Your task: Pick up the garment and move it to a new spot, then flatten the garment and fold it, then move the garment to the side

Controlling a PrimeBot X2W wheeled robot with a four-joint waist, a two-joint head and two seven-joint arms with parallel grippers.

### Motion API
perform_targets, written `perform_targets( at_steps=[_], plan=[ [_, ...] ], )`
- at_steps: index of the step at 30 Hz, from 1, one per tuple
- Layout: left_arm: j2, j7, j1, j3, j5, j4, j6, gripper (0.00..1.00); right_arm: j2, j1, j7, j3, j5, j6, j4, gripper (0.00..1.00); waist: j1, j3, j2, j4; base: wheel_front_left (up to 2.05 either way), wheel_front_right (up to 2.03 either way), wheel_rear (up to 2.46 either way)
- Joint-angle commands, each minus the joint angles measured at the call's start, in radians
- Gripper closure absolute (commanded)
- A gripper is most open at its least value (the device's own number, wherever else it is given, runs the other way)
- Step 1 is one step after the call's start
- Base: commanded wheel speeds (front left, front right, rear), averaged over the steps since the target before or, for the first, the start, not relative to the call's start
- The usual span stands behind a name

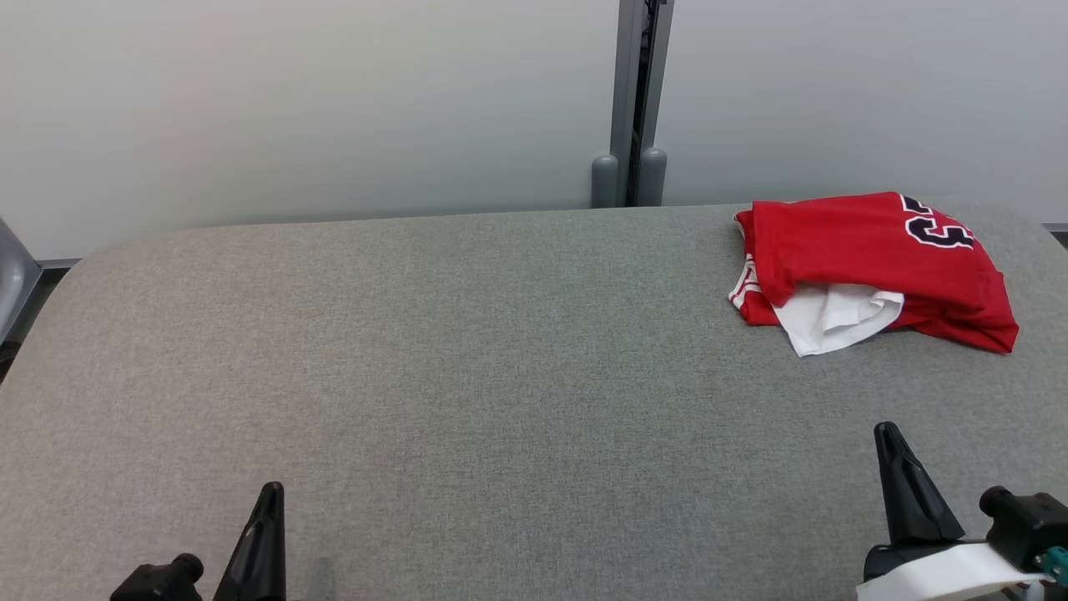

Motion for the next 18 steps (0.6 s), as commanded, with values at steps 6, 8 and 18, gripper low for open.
perform_targets(
  at_steps=[6,8,18],
  plan=[
    [0.007,0.060,-0.046,0.048,-0.122,-0.003,0.000,1.00,-0.002,-0.041,0.008,0.016,0.134,0.000,-0.005,1.00,0.0000,0.001,0.0000,0.000,0.00,0.00,0.00],
    [0.008,0.078,-0.055,0.060,-0.155,-0.001,0.000,1.00,0.000,-0.047,0.010,0.021,0.170,0.000,-0.001,1.00,0.0000,0.001,0.0000,0.000,0.00,0.00,0.00],
    [0.011,0.159,-0.093,0.115,-0.307,0.013,0.000,1.00,0.008,-0.077,0.018,0.046,0.339,0.000,0.015,1.00,0.0000,0.003,0.0000,0.000,0.00,0.00,0.00]
  ],
)
